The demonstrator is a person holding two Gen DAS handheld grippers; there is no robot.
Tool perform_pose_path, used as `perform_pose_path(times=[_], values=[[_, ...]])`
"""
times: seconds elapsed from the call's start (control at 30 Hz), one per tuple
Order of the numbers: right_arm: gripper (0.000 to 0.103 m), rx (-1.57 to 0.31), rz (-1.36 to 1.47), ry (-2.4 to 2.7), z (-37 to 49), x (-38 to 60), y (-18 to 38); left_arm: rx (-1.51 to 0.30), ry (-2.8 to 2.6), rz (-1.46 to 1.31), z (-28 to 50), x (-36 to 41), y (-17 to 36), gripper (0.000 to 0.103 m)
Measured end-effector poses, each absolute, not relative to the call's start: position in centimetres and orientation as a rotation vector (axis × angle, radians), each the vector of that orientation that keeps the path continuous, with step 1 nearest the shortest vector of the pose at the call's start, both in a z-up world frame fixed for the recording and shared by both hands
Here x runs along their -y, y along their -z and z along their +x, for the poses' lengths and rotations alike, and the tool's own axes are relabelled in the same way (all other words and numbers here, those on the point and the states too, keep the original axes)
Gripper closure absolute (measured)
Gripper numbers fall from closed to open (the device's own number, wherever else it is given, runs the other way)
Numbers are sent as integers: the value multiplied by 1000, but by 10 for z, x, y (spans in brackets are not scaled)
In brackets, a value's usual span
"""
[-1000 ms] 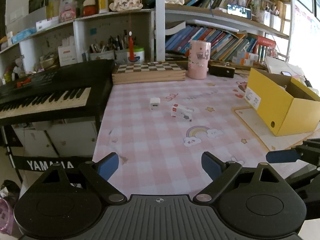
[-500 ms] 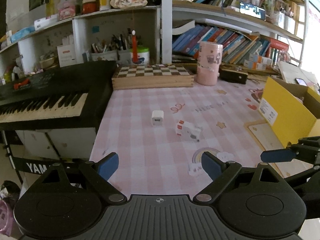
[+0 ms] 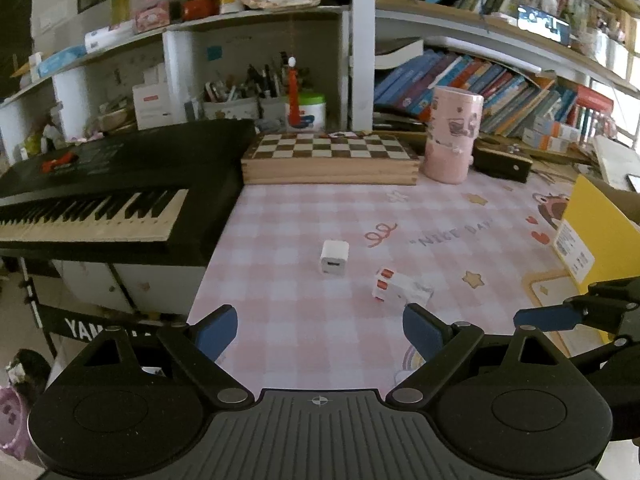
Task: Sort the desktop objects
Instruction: 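Withdraw both tools from the box toward the white charger and small box, then grasp the white charger with the left gripper while the right gripper grasps the white-and-red small box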
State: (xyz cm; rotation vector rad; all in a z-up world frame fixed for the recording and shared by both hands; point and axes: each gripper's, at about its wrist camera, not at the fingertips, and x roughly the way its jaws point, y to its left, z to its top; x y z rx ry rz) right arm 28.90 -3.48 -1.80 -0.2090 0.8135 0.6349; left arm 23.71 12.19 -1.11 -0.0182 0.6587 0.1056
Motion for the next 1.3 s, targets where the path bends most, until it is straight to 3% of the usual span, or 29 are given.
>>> perform_pose_path(times=[0.6, 1.03, 1.13, 1.2, 1.3], values=[[38, -825, -255, -727, 333, 20, 32, -686, -191, -14, 265, -120, 14, 11], [60, -794, -306, -781, 371, -6, 45, -706, -235, -26, 281, -121, 17, 11], [70, -805, -313, -795, 378, -10, 49, -705, -236, -41, 288, -122, 19, 11], [84, -812, -312, -802, 381, -8, 50, -699, -234, -59, 293, -124, 20, 11], [89, -807, -298, -799, 383, -1, 48, -702, -228, -82, 303, -126, 24, 13]])
